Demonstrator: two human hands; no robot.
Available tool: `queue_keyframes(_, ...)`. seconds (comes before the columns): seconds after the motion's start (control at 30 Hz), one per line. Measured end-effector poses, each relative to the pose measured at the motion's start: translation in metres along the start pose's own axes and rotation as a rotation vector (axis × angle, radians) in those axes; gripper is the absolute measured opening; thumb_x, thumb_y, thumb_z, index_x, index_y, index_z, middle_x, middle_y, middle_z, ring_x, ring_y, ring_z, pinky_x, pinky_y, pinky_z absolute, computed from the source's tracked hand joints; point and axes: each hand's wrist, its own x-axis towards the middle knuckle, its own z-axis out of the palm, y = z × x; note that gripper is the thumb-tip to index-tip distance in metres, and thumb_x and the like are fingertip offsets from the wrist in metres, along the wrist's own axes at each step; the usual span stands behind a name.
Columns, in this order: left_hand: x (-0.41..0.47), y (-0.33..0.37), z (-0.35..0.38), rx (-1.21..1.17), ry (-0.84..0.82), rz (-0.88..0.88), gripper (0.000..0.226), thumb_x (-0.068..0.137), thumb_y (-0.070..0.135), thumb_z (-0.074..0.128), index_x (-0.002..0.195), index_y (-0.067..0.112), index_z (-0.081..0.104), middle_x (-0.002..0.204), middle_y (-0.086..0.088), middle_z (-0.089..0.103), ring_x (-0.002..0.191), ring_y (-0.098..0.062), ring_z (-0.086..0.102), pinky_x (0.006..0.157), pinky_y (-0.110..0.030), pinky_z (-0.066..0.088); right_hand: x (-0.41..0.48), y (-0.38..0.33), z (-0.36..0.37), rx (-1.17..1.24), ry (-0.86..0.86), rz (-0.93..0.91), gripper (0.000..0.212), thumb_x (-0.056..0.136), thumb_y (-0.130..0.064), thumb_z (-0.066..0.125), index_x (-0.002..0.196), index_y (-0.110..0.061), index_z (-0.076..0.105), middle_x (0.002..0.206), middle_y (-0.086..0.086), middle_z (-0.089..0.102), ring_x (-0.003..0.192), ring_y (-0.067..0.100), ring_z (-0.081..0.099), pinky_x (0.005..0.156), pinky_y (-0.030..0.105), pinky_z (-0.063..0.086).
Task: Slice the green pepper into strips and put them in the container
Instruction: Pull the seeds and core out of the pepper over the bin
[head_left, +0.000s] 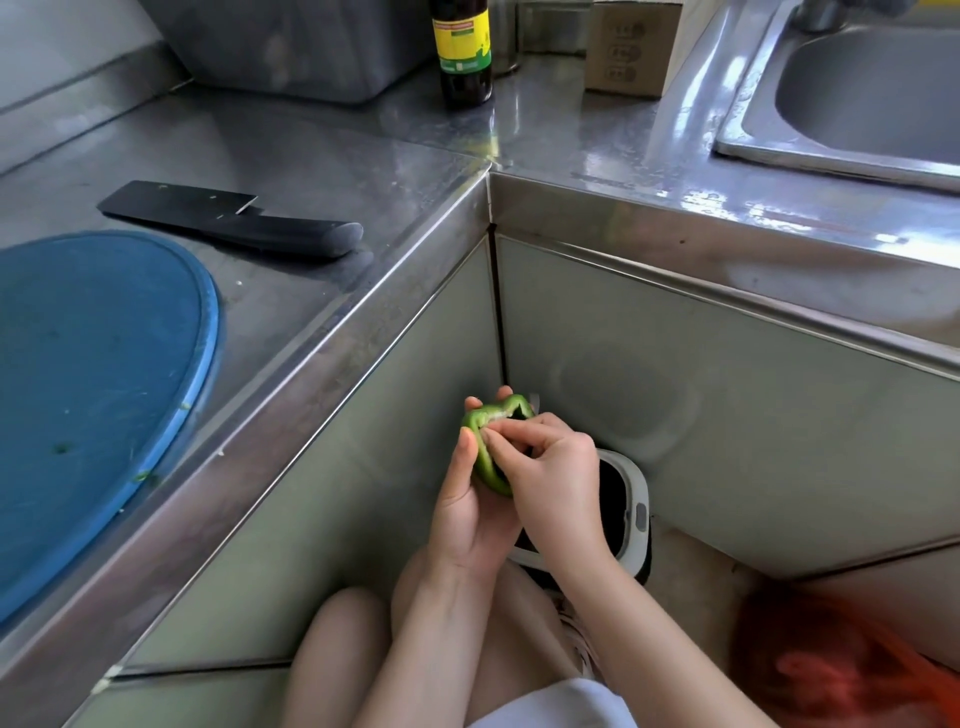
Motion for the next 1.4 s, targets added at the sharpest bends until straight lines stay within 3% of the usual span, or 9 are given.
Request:
queue_keyframes(0.2, 0.001, 0.001, -0.001, -0.012, 0.029, 0.013, 0.052, 0.058, 0.027, 0.091, 0.106, 0.022, 0.071, 0.123, -0.004, 0.062, 0.114, -0.023, 0.061, 0.097, -0.040, 0.049, 0.008, -0.002, -0.005, -0.130, -0.138, -0.062, 0.009, 0.081, -0.012, 0.071, 0.082, -0.017, 0.078, 0.076, -0.012, 0.059, 0.084, 0.005, 0.060, 0.075, 0.017, 0.046)
queue_keyframes(0.27, 0.001, 0.003, -0.002, -0.030, 0.035, 0.014, 0.055, 0.056, 0.026, 0.092, 0.106, 0.022, 0.070, 0.124, -0.004, 0.061, 0.114, -0.025, 0.061, 0.097, -0.042, 0.049, 0.013, -0.002, -0.008, -0.308, -0.199, -0.154, 0.009, 0.083, -0.016, 0.068, 0.083, -0.019, 0.077, 0.074, -0.010, 0.055, 0.080, 0.010, 0.057, 0.073, 0.026, 0.044)
queue_keyframes(0.37, 0.003, 0.004, -0.003, -0.020, 0.035, 0.000, 0.056, 0.057, 0.027, 0.091, 0.108, 0.023, 0.067, 0.129, -0.004, 0.057, 0.122, -0.026, 0.055, 0.108, -0.043, 0.038, 0.019, -0.003, -0.015, -0.439, -0.282, -0.245, 0.009, 0.084, -0.018, 0.065, 0.081, -0.020, 0.074, 0.073, -0.013, 0.049, 0.080, 0.013, 0.051, 0.072, 0.029, 0.038)
queue_keyframes(0.47, 0.004, 0.003, 0.000, 0.006, 0.044, -0.020, 0.058, 0.061, 0.027, 0.089, 0.112, 0.022, 0.063, 0.135, -0.006, 0.052, 0.135, -0.029, 0.040, 0.116, -0.045, 0.024, 0.022, -0.003, -0.024, -0.467, -0.405, -0.283, 0.006, 0.085, -0.015, 0.064, 0.081, -0.016, 0.068, 0.076, -0.012, 0.047, 0.081, 0.011, 0.046, 0.069, 0.019, 0.032)
queue_keyframes(0.63, 0.006, -0.002, 0.003, -0.054, 0.051, -0.033, 0.058, 0.055, 0.021, 0.092, 0.106, 0.017, 0.066, 0.126, -0.011, 0.057, 0.112, -0.027, 0.061, 0.092, -0.040, 0.052, 0.021, -0.001, -0.031, -0.268, -0.260, -0.234, 0.011, 0.076, -0.009, 0.075, 0.080, -0.019, 0.072, 0.078, -0.008, 0.058, 0.075, 0.004, 0.055, 0.068, 0.009, 0.041)
queue_keyframes(0.93, 0.004, 0.002, 0.001, -0.017, 0.044, -0.052, 0.055, 0.059, 0.022, 0.090, 0.109, 0.019, 0.065, 0.129, -0.009, 0.057, 0.119, -0.028, 0.056, 0.099, -0.042, 0.047, 0.019, -0.004, -0.018, -0.288, -0.116, -0.139, 0.005, 0.076, -0.015, 0.076, 0.077, -0.020, 0.076, 0.071, -0.011, 0.062, 0.071, -0.001, 0.058, 0.067, 0.011, 0.043)
queue_keyframes(1.07, 0.004, 0.000, -0.001, 0.028, 0.042, -0.047, 0.052, 0.062, 0.025, 0.089, 0.109, 0.022, 0.066, 0.134, -0.006, 0.054, 0.136, -0.031, 0.038, 0.110, -0.049, 0.029, 0.014, -0.001, -0.016, -0.279, -0.070, -0.071, 0.002, 0.077, -0.021, 0.074, 0.077, -0.022, 0.076, 0.070, -0.011, 0.062, 0.071, 0.003, 0.059, 0.067, 0.019, 0.048)
queue_keyframes(1.27, 0.003, 0.001, -0.002, 0.053, 0.018, -0.054, 0.053, 0.059, 0.023, 0.090, 0.107, 0.021, 0.068, 0.130, -0.007, 0.057, 0.121, -0.027, 0.055, 0.105, -0.043, 0.040, 0.013, 0.007, -0.019, -0.199, -0.083, -0.112, 0.006, 0.076, -0.015, 0.073, 0.070, -0.017, 0.073, 0.066, -0.006, 0.058, 0.065, 0.007, 0.055, 0.061, 0.019, 0.045)
queue_keyframes(1.4, 0.004, 0.001, -0.001, 0.025, 0.026, -0.040, 0.052, 0.058, 0.023, 0.090, 0.105, 0.020, 0.069, 0.131, -0.009, 0.057, 0.121, -0.028, 0.055, 0.104, -0.045, 0.042, 0.017, 0.006, -0.027, -0.166, -0.237, -0.176, 0.014, 0.076, -0.008, 0.070, 0.066, -0.016, 0.064, 0.068, -0.005, 0.056, 0.060, 0.003, 0.049, 0.058, 0.013, 0.038)
